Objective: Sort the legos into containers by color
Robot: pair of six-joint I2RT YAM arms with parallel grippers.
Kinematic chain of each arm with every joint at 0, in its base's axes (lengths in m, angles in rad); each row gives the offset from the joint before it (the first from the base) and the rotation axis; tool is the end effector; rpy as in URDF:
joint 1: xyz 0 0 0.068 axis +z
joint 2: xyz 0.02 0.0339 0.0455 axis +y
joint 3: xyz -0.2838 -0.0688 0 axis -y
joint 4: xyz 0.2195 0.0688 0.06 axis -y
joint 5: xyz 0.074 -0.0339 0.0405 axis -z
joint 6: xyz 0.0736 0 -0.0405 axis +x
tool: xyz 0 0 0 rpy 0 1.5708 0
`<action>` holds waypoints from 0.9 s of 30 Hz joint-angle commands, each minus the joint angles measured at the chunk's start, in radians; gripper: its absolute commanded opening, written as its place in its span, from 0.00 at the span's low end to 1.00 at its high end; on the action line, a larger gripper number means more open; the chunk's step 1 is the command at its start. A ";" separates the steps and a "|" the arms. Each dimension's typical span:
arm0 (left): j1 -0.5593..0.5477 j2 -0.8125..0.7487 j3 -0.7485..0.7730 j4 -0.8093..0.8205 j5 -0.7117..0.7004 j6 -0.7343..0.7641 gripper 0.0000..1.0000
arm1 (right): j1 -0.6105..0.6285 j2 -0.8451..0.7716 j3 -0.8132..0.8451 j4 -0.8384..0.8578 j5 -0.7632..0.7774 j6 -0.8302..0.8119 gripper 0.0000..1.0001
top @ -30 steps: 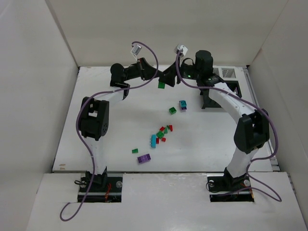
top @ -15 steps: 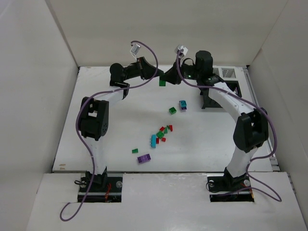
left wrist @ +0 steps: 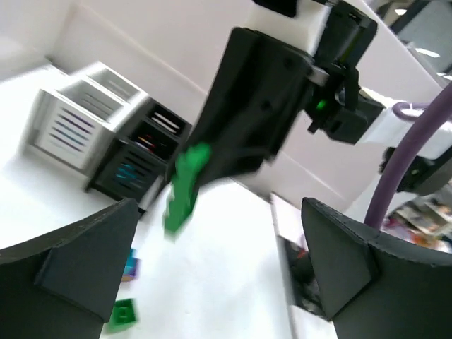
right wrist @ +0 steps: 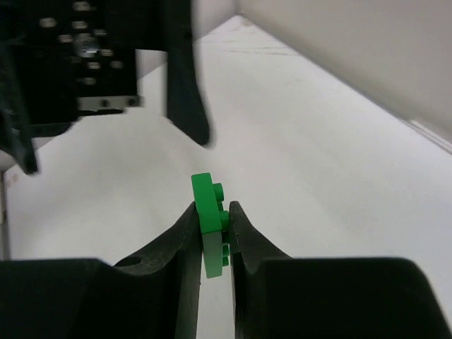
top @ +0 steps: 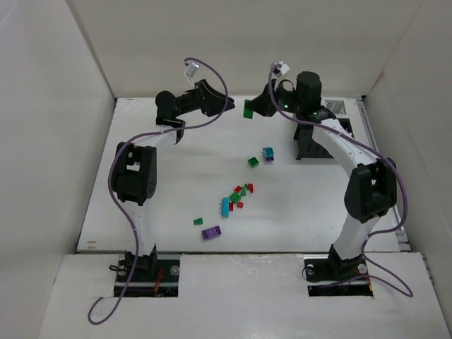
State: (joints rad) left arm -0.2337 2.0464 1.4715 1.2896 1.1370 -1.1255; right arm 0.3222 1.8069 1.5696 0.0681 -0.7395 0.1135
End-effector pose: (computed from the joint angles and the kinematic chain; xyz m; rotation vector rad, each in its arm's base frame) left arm 0.4185 -0.1683 0.3656 0.7177 1.2992 -1.6169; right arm 0.4020 0.1865 0.3745 -0.7313 1.6360 0.9551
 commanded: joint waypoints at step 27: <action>0.063 -0.150 0.193 -0.917 -1.099 0.960 1.00 | -0.334 0.215 0.314 -0.221 0.715 0.086 0.08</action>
State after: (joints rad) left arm -0.1619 1.9438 1.6279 0.3401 0.0917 -0.2054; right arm -0.0071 2.0235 1.8244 -0.1295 -0.0986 0.1913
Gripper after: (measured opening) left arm 0.997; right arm 0.222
